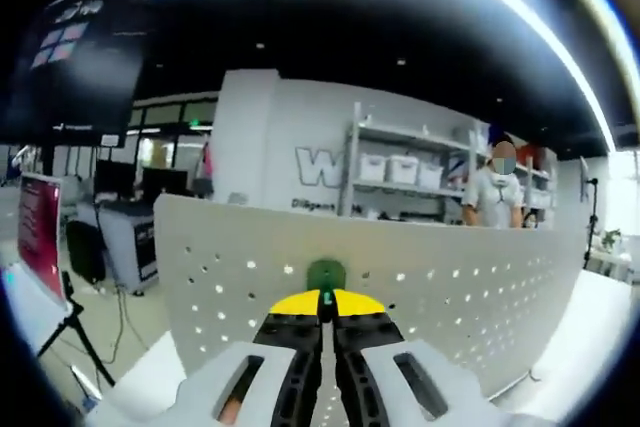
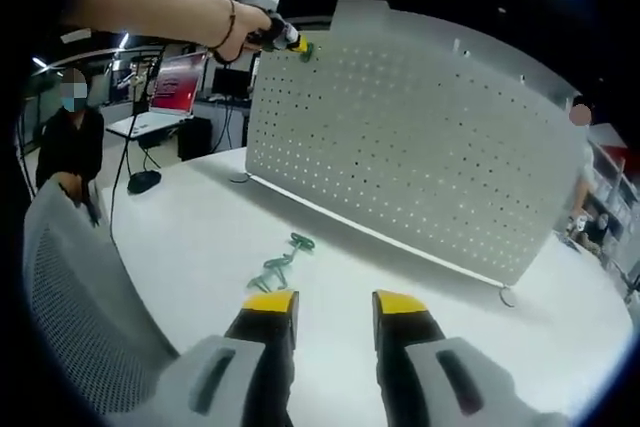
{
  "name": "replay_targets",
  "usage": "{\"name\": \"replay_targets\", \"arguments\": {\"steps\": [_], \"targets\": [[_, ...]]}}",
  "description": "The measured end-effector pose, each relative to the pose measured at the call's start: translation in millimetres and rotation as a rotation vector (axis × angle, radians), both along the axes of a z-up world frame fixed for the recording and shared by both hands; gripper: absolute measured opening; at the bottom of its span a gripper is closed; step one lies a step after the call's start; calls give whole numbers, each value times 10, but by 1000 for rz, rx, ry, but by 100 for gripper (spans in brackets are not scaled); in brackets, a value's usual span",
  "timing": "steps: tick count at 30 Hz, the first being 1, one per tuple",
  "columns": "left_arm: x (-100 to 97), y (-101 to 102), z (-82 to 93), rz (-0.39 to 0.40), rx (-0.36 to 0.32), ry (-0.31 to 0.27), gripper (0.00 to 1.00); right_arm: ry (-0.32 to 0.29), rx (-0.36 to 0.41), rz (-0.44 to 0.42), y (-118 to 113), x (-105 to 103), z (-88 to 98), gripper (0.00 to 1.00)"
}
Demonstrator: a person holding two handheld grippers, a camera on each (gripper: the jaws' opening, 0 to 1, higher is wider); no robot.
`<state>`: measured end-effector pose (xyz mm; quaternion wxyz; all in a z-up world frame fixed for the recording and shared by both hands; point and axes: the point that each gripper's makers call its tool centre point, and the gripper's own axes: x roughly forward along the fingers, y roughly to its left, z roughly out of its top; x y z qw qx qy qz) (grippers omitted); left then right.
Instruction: Insert the hook assembly into the mounting plate slot until the hook locks in place.
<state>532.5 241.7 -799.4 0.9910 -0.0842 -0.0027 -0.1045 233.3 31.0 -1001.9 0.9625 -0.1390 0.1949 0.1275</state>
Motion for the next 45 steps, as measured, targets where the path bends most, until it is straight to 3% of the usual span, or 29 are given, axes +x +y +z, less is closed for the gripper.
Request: {"name": "replay_targets", "arguments": {"steps": [4, 9, 16, 22, 29, 34, 37, 45], "targets": [[-13, 64, 64, 17, 18, -31, 1, -1, 1, 2, 5, 2, 2, 26], [18, 40, -10, 14, 41, -15, 1, 3, 4, 9, 19, 2, -7, 26], [-1, 6, -45, 11, 7, -19, 1, 2, 7, 10, 22, 5, 0, 26], [34, -10, -103, 15, 25, -5, 1, 4, 7, 12, 24, 6, -5, 26], [-5, -1, -57, 24, 49, -11, 1, 4, 7, 9, 20, 5, -4, 26], [9, -33, -72, 11, 164, 10, 1, 2, 11, 10, 21, 6, -1, 26], [43, -42, -59, 4, 138, 17, 1, 0, 10, 13, 28, 7, 3, 26], [97, -47, -97, 1, 148, 34, 1, 2, 9, 12, 27, 4, 0, 26]]}}
